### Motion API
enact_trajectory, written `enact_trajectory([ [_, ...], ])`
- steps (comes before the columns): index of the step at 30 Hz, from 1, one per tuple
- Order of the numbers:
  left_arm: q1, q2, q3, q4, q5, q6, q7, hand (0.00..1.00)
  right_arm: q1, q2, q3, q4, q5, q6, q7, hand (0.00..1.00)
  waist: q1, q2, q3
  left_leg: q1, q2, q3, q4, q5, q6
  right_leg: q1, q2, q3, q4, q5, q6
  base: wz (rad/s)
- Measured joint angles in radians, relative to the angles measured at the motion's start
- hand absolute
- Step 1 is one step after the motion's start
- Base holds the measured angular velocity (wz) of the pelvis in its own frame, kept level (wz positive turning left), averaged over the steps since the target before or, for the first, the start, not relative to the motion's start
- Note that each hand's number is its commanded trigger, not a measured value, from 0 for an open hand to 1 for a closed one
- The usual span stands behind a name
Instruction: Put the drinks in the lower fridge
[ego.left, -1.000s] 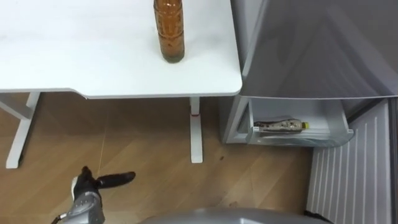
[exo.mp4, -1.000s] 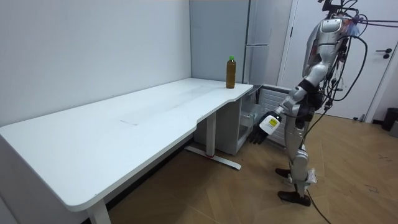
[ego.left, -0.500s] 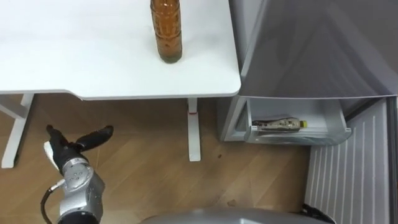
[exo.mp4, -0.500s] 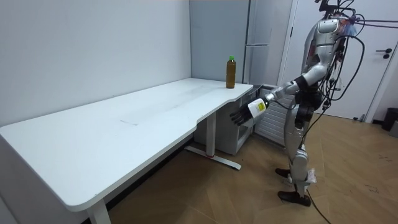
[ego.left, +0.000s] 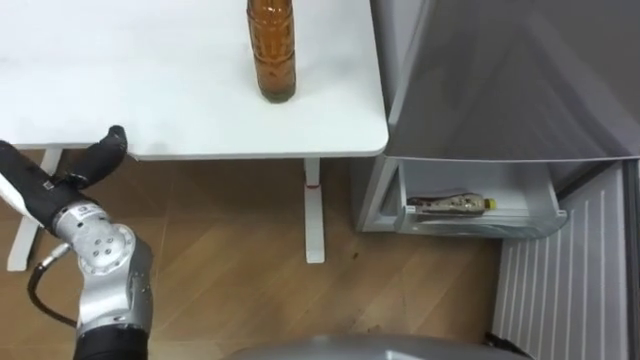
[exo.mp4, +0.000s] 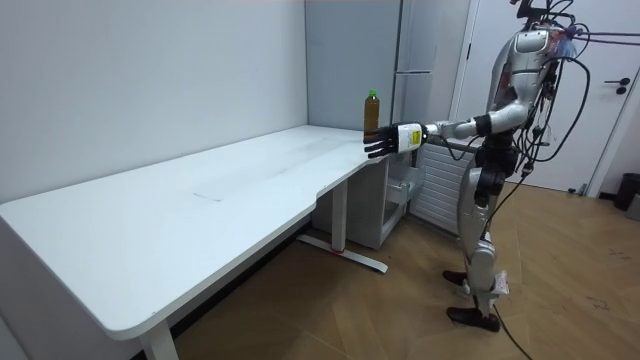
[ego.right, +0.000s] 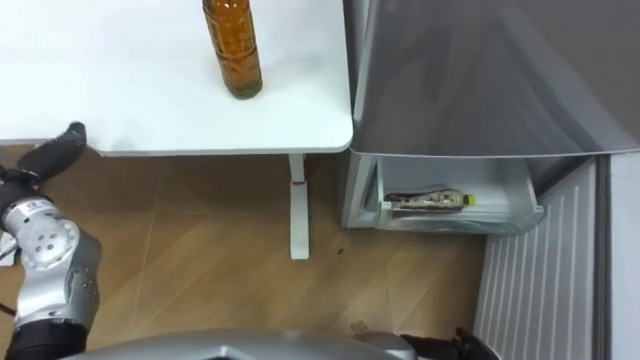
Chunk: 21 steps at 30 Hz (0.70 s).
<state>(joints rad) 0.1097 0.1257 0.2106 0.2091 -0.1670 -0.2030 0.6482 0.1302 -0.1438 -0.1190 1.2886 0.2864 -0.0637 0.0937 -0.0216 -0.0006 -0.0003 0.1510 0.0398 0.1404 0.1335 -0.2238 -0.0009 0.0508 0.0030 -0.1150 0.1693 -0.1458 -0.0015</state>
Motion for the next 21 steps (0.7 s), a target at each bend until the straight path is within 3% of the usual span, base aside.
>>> enact_trajectory([
  [6,0.002,0.0,-0.001,-0.09,0.103,0.0,-0.026,0.0,-0.001,0.0,-0.002,0.001,-0.009,0.0,0.014,0.0,-0.007,-0.002,-0.0007,-0.003,0.0,0.001,0.0,0.0,0.0,0.0,-0.001,0.001,-0.001,0.0,0.0,0.0],
  [15,0.002,0.006,-0.055,-0.11,0.09,0.004,-0.118,0.0,-0.032,-0.007,0.0,0.054,-0.001,0.001,0.031,0.0,-0.02,-0.003,0.0019,-0.005,0.0,-0.005,0.0,0.0,0.0,0.004,0.0,0.004,-0.002,0.0,0.0,0.0],
  [21,-0.005,0.019,-0.106,-0.213,0.09,0.01,-0.201,0.0,-0.048,-0.018,0.001,0.065,-0.022,0.0,0.072,0.0,-0.032,-0.004,0.0058,-0.003,0.0,-0.001,-0.002,0.0,0.0,0.002,0.002,0.011,-0.001,0.0,0.0,-0.02],
])
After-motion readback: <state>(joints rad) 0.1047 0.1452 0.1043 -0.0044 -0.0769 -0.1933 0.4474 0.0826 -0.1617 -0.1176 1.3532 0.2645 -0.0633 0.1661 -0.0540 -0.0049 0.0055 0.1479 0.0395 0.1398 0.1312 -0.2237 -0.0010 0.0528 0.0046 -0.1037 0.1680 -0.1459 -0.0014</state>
